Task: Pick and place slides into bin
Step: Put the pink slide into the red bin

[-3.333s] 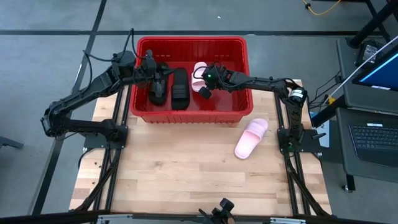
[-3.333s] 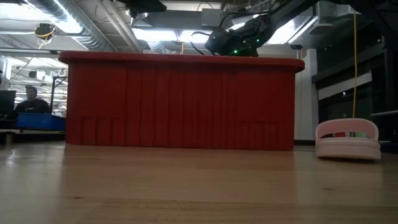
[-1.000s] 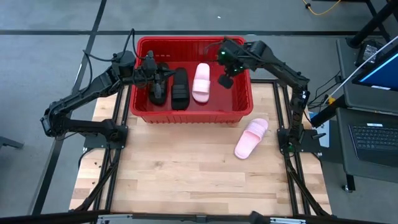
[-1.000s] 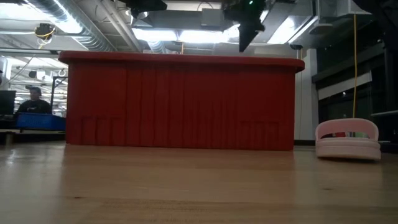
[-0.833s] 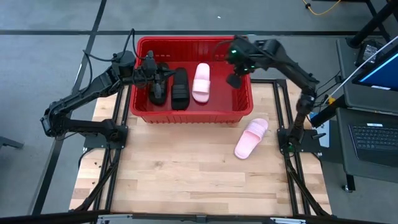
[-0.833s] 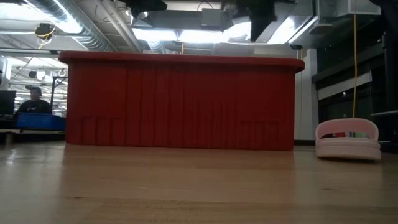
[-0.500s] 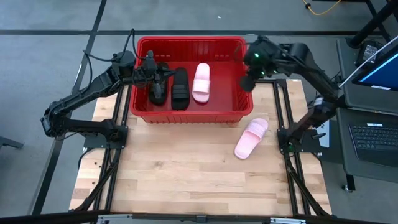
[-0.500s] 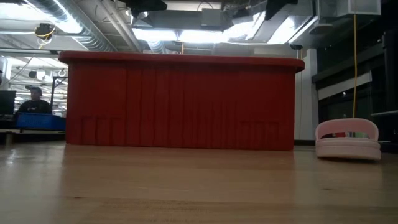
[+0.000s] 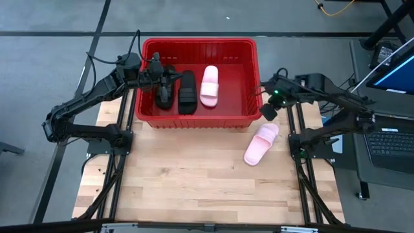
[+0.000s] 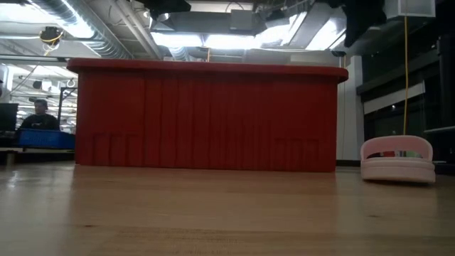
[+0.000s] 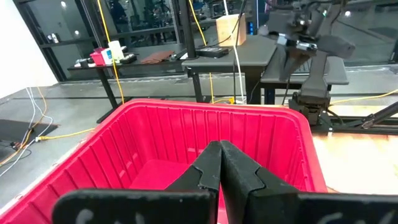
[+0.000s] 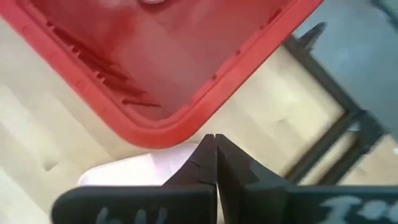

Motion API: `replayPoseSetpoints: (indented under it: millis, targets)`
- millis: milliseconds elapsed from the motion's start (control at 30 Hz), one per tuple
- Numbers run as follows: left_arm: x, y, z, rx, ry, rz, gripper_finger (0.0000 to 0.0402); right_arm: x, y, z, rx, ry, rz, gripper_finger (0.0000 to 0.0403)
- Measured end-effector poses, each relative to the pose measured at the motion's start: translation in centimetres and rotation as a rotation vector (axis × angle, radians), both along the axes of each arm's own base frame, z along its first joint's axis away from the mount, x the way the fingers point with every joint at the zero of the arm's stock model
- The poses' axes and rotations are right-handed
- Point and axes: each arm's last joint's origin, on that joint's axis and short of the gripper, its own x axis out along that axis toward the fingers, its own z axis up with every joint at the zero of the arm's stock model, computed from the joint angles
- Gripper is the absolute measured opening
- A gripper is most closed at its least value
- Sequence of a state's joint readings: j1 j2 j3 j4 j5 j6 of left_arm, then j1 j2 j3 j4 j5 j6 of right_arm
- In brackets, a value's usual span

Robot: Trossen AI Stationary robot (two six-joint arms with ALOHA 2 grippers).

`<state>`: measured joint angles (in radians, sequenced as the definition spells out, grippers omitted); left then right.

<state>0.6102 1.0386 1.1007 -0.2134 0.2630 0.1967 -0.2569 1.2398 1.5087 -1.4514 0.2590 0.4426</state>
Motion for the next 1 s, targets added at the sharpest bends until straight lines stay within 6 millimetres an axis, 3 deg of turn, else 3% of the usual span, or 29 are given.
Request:
replayPoseSetpoints:
  millis: [400, 767, 1000]
  targets:
    - [0.8, -1.4, 0.0, 0.001, -0.001, -0.075, 0.0003, -3.7, 1.1, -3.8, 0.078, -0.011, -0.057, 0.0004]
    - [1.8, -3.2, 0.5, 0.020, -0.047, -0.166, 0.0002, -4.5, 1.9, -8.4, 0.304, 0.048, 0.036, 0.0005]
    - [2.4, -4.5, 0.9, 0.017, -0.087, -0.218, 0.0002, -5.1, 1.5, -10.3, 0.305, 0.083, 0.048, 0.0006]
